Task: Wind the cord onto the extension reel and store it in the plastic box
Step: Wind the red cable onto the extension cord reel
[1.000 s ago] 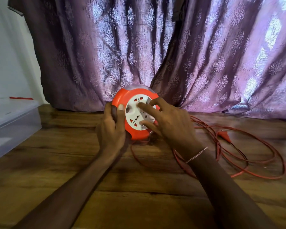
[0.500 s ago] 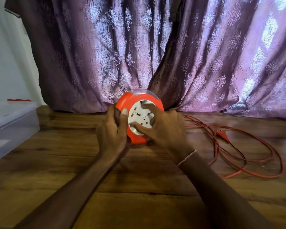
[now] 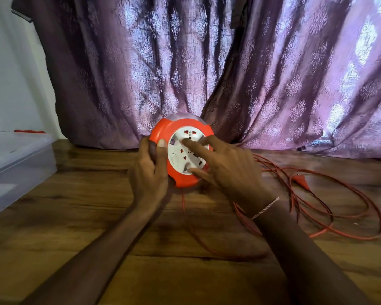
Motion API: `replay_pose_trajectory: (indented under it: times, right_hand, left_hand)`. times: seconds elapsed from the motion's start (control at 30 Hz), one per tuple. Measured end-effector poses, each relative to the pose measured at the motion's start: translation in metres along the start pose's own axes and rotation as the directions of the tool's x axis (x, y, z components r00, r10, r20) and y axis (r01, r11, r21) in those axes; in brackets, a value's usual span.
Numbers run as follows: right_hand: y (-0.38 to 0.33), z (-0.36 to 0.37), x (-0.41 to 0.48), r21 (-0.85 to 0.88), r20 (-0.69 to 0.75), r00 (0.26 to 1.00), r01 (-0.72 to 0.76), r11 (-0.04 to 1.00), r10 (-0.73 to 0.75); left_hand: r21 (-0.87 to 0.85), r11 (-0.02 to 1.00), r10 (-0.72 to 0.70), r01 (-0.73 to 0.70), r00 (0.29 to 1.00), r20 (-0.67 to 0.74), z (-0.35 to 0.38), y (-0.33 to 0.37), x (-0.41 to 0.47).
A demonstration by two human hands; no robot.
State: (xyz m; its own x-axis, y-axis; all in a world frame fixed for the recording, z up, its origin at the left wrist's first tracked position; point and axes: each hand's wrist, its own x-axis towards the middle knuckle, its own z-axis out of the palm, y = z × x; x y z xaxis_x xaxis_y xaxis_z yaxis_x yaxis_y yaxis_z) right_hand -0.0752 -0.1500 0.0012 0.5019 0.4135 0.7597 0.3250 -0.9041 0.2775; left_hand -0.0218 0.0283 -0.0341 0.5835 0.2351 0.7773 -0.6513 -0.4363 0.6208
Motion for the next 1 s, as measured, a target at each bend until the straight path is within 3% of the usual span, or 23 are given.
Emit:
replay_pose_trajectory:
  times: [0.1, 0.2, 0.27, 0.33, 0.37, 0.4, 0.43, 0.47, 0.5, 0.53, 0.57, 0.63, 0.67, 0.7, 0.8, 1.0]
  right_hand:
    - [-0.006, 0.001, 0.0, -0.054, -0.001, 1.0, 0.023, 0.998, -0.023]
    - [-0.01, 0.006, 0.0, -0.079, -0.059, 0.997, -0.048, 0.996, 0.043]
    - [-0.015, 0.012, 0.002, 0.0, -0.066, 0.969, -0.238, 0.971, 0.237]
    - [-0.024, 0.015, 0.005, 0.192, 0.006, 0.861, -0.5, 0.844, 0.509]
    - [-0.029, 0.015, 0.007, 0.335, 0.081, 0.779, -0.609, 0.719, 0.622]
    - [-0.035, 0.014, 0.01, 0.515, 0.205, 0.669, -0.694, 0.503, 0.714]
    - [-0.039, 0.013, 0.014, 0.667, 0.366, 0.554, -0.717, 0.205, 0.748]
    - [-0.04, 0.012, 0.017, 0.725, 0.527, 0.468, -0.683, -0.087, 0.709]
    - [-0.039, 0.012, 0.017, 0.72, 0.609, 0.435, -0.655, -0.231, 0.663]
    - [-0.037, 0.013, 0.016, 0.722, 0.606, 0.448, -0.657, -0.218, 0.657]
    - [-0.034, 0.014, 0.014, 0.725, 0.526, 0.504, -0.687, -0.051, 0.685]
    - [-0.02, 0.017, 0.004, 0.542, 0.211, 0.733, -0.638, 0.547, 0.646]
    - [-0.012, 0.016, 0.001, 0.382, 0.079, 0.852, -0.506, 0.773, 0.518]
    - [-0.008, 0.014, -0.001, 0.267, 0.012, 0.933, -0.349, 0.898, 0.359]
    - [-0.009, 0.009, 0.0, 0.015, 0.006, 0.997, -0.074, 0.997, 0.074]
    - [-0.019, 0.013, -0.001, -0.105, 0.027, 0.99, -0.133, 0.986, 0.137]
  left_hand:
    - [-0.004, 1.0, 0.015, -0.015, 1.0, 0.025, 0.0, -0.002, -0.001]
    - [-0.006, 0.999, 0.042, -0.042, 0.999, 0.033, -0.001, -0.001, -0.003]
    - [0.01, 0.998, 0.069, -0.069, 0.997, 0.034, -0.001, 0.001, -0.004]
    - [0.034, 0.995, 0.092, -0.093, 0.995, 0.042, -0.001, 0.003, -0.006]
    - [0.054, 0.993, 0.103, -0.106, 0.994, 0.047, -0.001, 0.004, -0.007]
    - [0.079, 0.99, 0.113, -0.117, 0.992, 0.051, -0.001, 0.005, -0.007]
    - [0.103, 0.987, 0.12, -0.125, 0.991, 0.055, -0.001, 0.005, -0.008]
    - [0.12, 0.984, 0.123, -0.129, 0.991, 0.059, 0.0, 0.004, -0.007]
    - [0.129, 0.984, 0.118, -0.125, 0.991, 0.062, 0.0, 0.004, -0.007]
    - [0.13, 0.985, 0.104, -0.111, 0.993, 0.064, 0.001, 0.002, -0.007]
    - [0.123, 0.988, 0.081, -0.088, 0.995, 0.062, 0.002, 0.001, -0.006]
    - [0.086, 0.996, 0.031, -0.034, 0.999, 0.045, 0.002, -0.002, -0.004]
    - [0.064, 0.998, 0.01, -0.013, 0.999, 0.038, 0.002, -0.003, -0.003]
    - [0.041, 0.999, -0.005, 0.004, 0.999, 0.034, 0.002, -0.004, -0.002]
    - [-0.005, 1.0, -0.021, 0.022, 0.999, 0.039, 0.001, -0.007, -0.001]
    - [0.022, 0.999, 0.042, -0.044, 0.996, 0.081, 0.0, -0.008, -0.004]
